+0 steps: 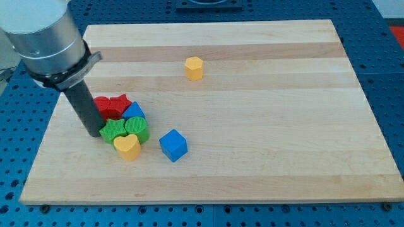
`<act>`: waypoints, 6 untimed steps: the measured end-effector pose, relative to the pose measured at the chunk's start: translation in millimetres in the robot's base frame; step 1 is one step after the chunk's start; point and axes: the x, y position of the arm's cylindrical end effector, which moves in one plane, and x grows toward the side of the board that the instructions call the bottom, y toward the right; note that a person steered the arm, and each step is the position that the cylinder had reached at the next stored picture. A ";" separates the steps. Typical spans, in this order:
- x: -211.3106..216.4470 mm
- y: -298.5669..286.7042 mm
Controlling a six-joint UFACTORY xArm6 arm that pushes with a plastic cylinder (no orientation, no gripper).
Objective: Push the red blocks slightly to the right
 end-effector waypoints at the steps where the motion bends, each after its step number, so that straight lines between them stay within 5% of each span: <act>1: -2.7 -24.7; 3: -48.2 -38.9; 6: -38.2 -0.3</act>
